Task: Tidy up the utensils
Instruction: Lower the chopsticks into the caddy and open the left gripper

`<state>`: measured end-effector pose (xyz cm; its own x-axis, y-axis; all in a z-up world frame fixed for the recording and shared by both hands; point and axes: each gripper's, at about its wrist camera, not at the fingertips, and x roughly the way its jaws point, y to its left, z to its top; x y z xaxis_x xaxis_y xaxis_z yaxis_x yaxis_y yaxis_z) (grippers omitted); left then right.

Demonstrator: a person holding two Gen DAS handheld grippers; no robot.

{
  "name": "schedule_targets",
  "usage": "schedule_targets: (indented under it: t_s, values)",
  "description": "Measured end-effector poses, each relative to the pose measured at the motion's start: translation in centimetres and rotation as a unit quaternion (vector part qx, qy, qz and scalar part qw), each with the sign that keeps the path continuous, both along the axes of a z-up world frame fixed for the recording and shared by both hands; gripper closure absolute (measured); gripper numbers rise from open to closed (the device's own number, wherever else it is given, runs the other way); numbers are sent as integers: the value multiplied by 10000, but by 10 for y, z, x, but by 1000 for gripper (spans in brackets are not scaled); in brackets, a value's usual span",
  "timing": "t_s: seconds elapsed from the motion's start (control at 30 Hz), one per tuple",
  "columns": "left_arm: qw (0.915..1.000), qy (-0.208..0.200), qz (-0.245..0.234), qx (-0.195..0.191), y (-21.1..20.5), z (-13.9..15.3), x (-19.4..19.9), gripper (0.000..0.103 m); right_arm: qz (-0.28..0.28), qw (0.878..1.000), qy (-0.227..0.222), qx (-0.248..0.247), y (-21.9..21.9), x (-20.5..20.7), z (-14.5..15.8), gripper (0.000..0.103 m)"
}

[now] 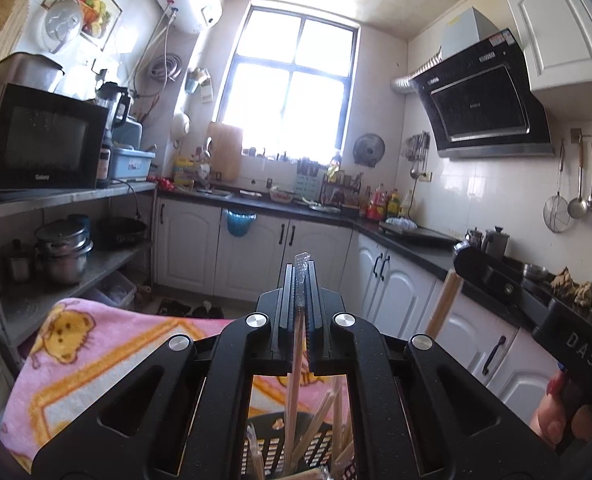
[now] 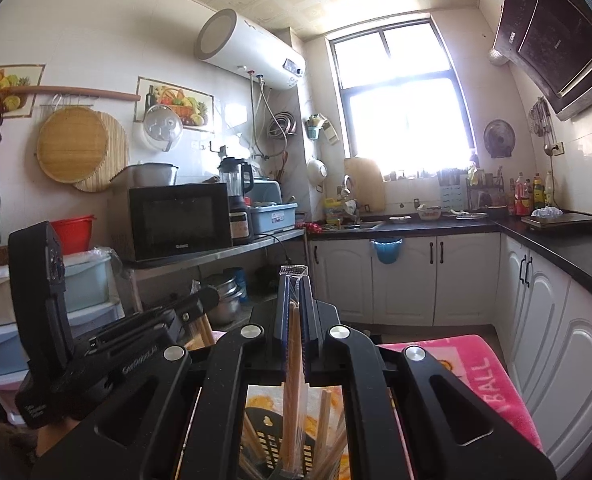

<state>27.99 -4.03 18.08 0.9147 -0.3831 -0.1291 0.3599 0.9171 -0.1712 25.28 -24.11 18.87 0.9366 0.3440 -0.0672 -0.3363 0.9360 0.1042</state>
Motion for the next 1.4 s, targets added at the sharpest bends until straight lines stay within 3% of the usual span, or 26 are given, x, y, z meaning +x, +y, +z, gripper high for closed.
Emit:
schedule_targets:
  t_s: [0.4, 0.9, 1.03, 1.1, 1.17, 1.4]
  values:
    - [9991, 379, -102, 187, -5, -35, 3, 101, 20, 9998, 179, 6, 10, 19, -32, 98]
    - [9965, 753, -212, 284, 1, -59, -3, 101, 109, 9961, 862, -119, 17, 20, -72, 97]
    - [9952, 883, -253, 351, 0, -61, -7, 101, 86, 9938, 1104, -117, 13, 15, -79, 83]
    - [9944, 942, -278, 394, 0, -61, -9, 101, 73, 9927, 1192, -142, 10, 12, -81, 82]
    - [9938, 988, -296, 420, 0, -61, -12, 97, 58, 9915, 1287, -150, 8, 9, -82, 79]
    - [9929, 1082, -332, 370, 8, -58, -27, 70, 59, 9879, 1525, -266, 2, -7, -87, 69]
